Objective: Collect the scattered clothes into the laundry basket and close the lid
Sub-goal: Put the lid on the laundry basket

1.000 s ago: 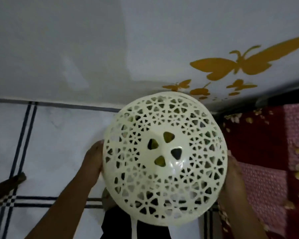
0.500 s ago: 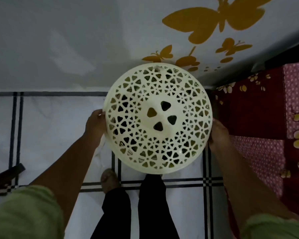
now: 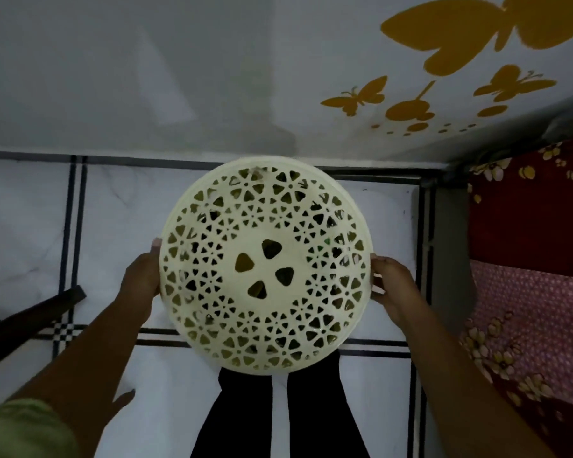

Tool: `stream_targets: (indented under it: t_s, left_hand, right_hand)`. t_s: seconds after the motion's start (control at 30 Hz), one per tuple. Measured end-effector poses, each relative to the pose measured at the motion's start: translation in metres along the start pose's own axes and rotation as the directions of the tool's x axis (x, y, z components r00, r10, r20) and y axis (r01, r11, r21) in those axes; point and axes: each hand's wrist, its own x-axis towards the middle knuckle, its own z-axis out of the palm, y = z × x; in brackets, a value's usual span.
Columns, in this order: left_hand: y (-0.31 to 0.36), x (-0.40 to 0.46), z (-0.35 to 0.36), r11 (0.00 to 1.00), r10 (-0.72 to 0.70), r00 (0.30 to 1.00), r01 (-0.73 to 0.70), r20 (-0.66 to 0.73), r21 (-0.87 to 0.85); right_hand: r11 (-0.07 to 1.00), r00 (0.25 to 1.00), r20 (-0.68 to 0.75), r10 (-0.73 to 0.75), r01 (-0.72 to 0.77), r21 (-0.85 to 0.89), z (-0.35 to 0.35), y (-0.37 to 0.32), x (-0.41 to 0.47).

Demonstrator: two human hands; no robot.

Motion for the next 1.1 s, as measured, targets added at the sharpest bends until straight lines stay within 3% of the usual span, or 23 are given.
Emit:
stream_targets:
  t_s: [0.1,0.23,0.33,0.53,0.7,0.9,1.03,1.1]
  left_hand:
    - [0.009,0.005,-0.018,0.999,-0.02,0.999,0.021,-0.041,0.03]
    - [0.048,0.019,-0.021,0.991,0.11,0.994,-0.112,0.029,0.072]
    - [0.084,0.032,-0.013,0.993,0.102,0.985,-0.092,0.137,-0.074]
    - [0.091,0.052,-0.013,0.996,0.085,0.973,-0.077,0.216,-0.045]
    - [0.057,0.042,-0.027,0.933,0.127,0.978,-0.06,0.168,-0.356]
    - [-0.072,-0.002,-0.041,0.867,-0.002,0.973,0.117,0.231,-0.485]
    - [-0.145,-0.048,-0.002,0.676,-0.138,0.946,0.307,0.295,-0.67]
    - [-0.156,-0.065,0.02,0.639,-0.149,0.941,0.325,0.303,-0.697]
  right_hand:
    - [0.963,0.995,-0.011,-0.097,0.091,-0.255,0.031,-0.029,0.0]
    - [0.929,0.963,0.032,-0.269,0.268,-0.256,0.075,-0.091,0.005]
    - [0.906,0.96,0.135,-0.244,0.275,-0.321,0.105,-0.127,0.022]
    - [0.946,0.987,0.057,-0.151,0.161,-0.282,0.125,-0.145,0.049]
    - [0.916,0.96,0.057,-0.273,0.277,-0.291,0.102,-0.124,0.02]
    - [0.994,0.996,-0.073,-0.056,0.063,0.092,0.047,-0.011,-0.024]
    - [0.914,0.992,-0.026,0.125,-0.105,0.391,0.056,0.075,-0.059]
    - [0.872,0.984,-0.016,0.176,-0.148,0.467,0.065,0.099,-0.07]
